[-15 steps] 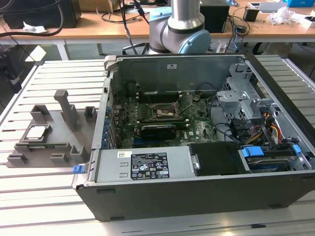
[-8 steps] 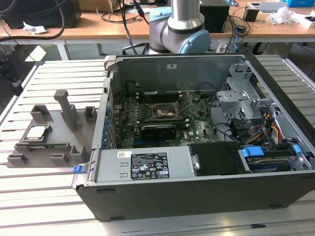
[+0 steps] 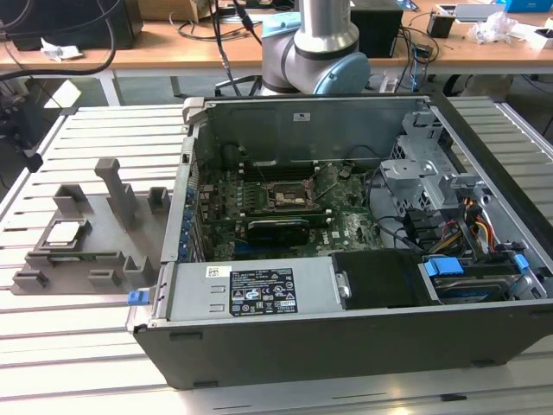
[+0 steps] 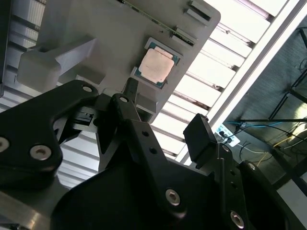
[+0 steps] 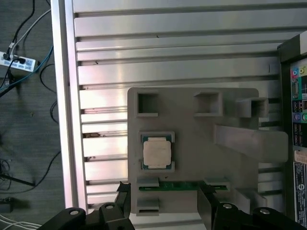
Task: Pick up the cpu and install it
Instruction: 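Pick up the cpu and move it towards the insertion slot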
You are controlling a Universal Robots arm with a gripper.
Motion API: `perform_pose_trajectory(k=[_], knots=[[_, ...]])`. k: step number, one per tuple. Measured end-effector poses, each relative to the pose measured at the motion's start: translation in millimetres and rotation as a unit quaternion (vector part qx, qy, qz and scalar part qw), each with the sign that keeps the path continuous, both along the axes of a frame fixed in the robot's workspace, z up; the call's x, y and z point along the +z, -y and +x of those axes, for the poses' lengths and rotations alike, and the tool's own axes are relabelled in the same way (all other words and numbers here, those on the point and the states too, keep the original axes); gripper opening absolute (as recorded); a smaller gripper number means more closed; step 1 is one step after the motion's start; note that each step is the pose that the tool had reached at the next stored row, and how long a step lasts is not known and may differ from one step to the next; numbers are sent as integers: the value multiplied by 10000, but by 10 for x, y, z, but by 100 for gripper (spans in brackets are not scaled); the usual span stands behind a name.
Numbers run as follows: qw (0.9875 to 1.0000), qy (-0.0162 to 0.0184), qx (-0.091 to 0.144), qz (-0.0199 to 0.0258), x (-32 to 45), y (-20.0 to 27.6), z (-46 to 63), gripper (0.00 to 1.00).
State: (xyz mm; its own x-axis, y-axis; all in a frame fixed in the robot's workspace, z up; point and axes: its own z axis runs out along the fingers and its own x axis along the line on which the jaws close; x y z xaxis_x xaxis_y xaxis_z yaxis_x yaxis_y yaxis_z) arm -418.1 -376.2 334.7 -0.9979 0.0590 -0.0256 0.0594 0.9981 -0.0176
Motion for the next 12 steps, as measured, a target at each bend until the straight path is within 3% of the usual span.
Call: perform_pose_trajectory(k=[12], knots=[[10000, 0, 0, 0, -138, 0, 0, 66]])
